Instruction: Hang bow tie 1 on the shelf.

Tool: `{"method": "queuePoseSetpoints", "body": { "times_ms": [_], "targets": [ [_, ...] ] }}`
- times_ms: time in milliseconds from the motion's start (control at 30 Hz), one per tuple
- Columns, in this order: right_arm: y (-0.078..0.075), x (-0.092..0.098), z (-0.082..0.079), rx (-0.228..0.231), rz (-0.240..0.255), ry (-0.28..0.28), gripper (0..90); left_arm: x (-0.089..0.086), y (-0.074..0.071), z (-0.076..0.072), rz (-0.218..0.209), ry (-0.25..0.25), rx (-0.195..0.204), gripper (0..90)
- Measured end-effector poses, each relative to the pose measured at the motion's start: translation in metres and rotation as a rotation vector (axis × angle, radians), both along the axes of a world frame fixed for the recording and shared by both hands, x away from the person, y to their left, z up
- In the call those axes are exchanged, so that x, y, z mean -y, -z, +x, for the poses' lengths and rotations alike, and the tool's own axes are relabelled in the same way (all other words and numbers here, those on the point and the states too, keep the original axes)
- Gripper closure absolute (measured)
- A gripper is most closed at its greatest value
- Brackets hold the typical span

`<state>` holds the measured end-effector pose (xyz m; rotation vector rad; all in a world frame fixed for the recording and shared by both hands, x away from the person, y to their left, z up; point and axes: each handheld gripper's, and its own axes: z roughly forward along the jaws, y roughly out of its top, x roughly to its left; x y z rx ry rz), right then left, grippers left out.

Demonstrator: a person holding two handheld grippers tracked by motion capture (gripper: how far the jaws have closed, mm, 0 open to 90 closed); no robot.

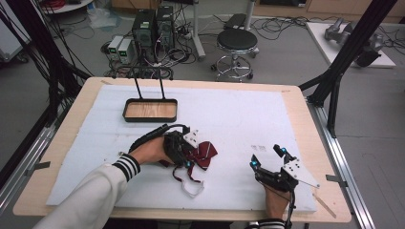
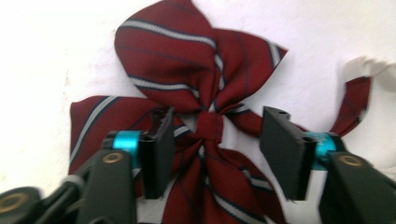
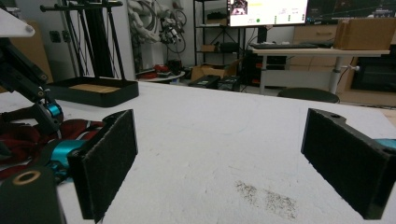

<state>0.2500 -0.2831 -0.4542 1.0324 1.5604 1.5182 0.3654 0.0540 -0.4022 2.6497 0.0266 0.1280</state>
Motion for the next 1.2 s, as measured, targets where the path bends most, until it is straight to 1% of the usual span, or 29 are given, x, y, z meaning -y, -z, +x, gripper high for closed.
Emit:
{"method": "queuePoseSetpoints", "body": {
  "times_ms": [33, 67, 100, 200, 267, 333, 400, 433, 467, 500, 600, 633, 667, 733, 800, 867, 900, 967, 1000, 1067, 1133, 1200],
  "targets": [
    [0.0, 0.0, 0.0, 0.0, 0.0, 0.0, 9.8, 0.0, 0.001, 0.0, 0.007, 0.002, -0.001, 49.6],
    [0.0, 0.0, 0.0, 0.0, 0.0, 0.0, 9.8, 0.001, 0.002, 0.001, 0.023, 0.006, 0.005, 49.6],
    [0.0, 0.0, 0.0, 0.004, -0.003, 0.001, 9.8, 0.001, 0.003, 0.001, 0.04, -0.001, 0.004, 49.6],
    [0.0, 0.0, 0.0, 0.0, 0.0, 0.0, 9.8, 0.002, 0.007, 0.002, 0.061, -0.002, 0.004, 50.7],
    [0.0, 0.0, 0.0, 0.0, 0.0, -0.001, 9.8, 0.003, 0.008, 0.003, 0.065, -0.009, -0.005, 53.3],
    [0.0, 0.0, 0.0, 0.006, -0.003, 0.0, 9.8, 0.004, 0.009, 0.004, 0.071, -0.01, -0.005, 56.7],
    [0.0, 0.0, 0.0, 0.001, 0.0, 0.0, 9.8, 0.004, 0.01, 0.005, 0.071, -0.015, -0.01, 59.4],
    [0.0, 0.0, 0.0, 0.0, 0.001, -0.001, 9.8, 0.003, 0.011, 0.006, 0.072, -0.023, -0.024, 59.9],
    [0.0, 0.001, 0.0, 0.008, -0.005, 0.001, 9.8, 0.003, 0.011, 0.007, 0.071, -0.024, -0.029, 60.2],
    [0.0, 0.0, 0.0, 0.006, -0.002, 0.0, 9.8, 0.004, 0.01, 0.007, 0.076, -0.026, -0.035, 61.2],
    [0.0, 0.001, 0.0, 0.007, -0.004, 0.0, 9.8, 0.004, 0.01, 0.006, 0.077, -0.019, -0.052, 68.5],
    [0.0, 0.0, 0.0, 0.007, -0.004, 0.0, 9.8, 0.004, 0.01, 0.005, 0.071, -0.029, -0.059, 70.8],
    [0.0, 0.0, 0.0, 0.0, 0.001, 0.0, 9.8, 0.004, 0.01, 0.006, 0.077, -0.03, -0.058, 72.1],
    [0.0, 0.0, 0.0, 0.0, 0.0, 0.0, 9.8, 0.005, 0.009, 0.006, 0.078, -0.041, -0.064, 72.9],
    [0.0, 0.0, 0.0, 0.001, 0.0, -0.001, 9.8, 0.005, 0.009, 0.005, 0.074, -0.054, -0.073, 73.4],
    [0.0, 0.001, 0.0, 0.009, -0.005, 0.001, 9.8, 0.005, 0.008, 0.005, 0.074, -0.053, -0.073, 73.6],
    [0.0, 0.0, 0.0, 0.0, 0.002, -0.001, 9.8, 0.005, 0.008, 0.005, 0.064, -0.058, -0.074, 73.6],
    [0.0, 0.0, 0.0, 0.007, -0.004, 0.0, 9.8, 0.004, 0.005, 0.004, 0.046, -0.059, -0.076, 73.8],
    [0.0, 0.0, 0.0, 0.0, 0.0, -0.002, 9.8, 0.004, 0.005, 0.004, 0.026, -0.066, -0.078, 73.8],
    [0.0, 0.0, 0.0, 0.0, 0.0, -0.001, 9.8, 0.005, 0.003, 0.001, 0.004, -0.067, -0.07, 73.9],
    [0.0, 0.0, 0.0, 0.0, 0.0, 0.0, 9.8, 0.006, 0.002, 0.0, -0.002, -0.054, -0.057, 73.8],
    [0.0, 0.0, 0.0, 0.001, 0.0, 0.0, 9.8, 0.006, 0.0, -0.001, -0.016, -0.061, -0.051, 73.8]
  ]
}}
